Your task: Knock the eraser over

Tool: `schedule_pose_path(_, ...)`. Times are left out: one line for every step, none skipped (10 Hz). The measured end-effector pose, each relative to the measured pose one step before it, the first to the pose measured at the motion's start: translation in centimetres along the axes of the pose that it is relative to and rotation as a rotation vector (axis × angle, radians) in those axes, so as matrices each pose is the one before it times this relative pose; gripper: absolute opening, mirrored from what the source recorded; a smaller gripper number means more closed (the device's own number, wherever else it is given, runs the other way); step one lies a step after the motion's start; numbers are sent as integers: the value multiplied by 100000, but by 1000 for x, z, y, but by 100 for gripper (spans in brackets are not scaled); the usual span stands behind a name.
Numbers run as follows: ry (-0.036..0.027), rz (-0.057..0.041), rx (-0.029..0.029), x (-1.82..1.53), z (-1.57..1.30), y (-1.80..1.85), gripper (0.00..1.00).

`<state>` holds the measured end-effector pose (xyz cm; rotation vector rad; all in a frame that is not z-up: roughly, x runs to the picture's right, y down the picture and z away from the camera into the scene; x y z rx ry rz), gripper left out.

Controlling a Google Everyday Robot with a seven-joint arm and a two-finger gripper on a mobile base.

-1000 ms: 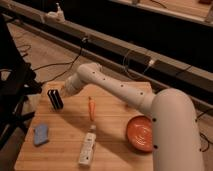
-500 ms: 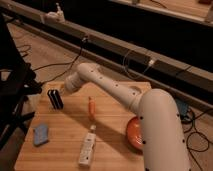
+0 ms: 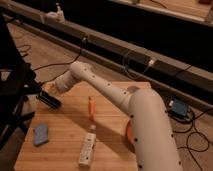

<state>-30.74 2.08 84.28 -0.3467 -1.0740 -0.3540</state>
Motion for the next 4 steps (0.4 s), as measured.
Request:
schedule_pose_path(-1327,-662,-659,-353,118,115,0)
schedule_pose_path(-218,-26,-399,38,-78,94,4)
schedule_pose_path(132,167,101,131,-129,34,5)
schedule_pose_path(27,34,34,27,-32,5,8)
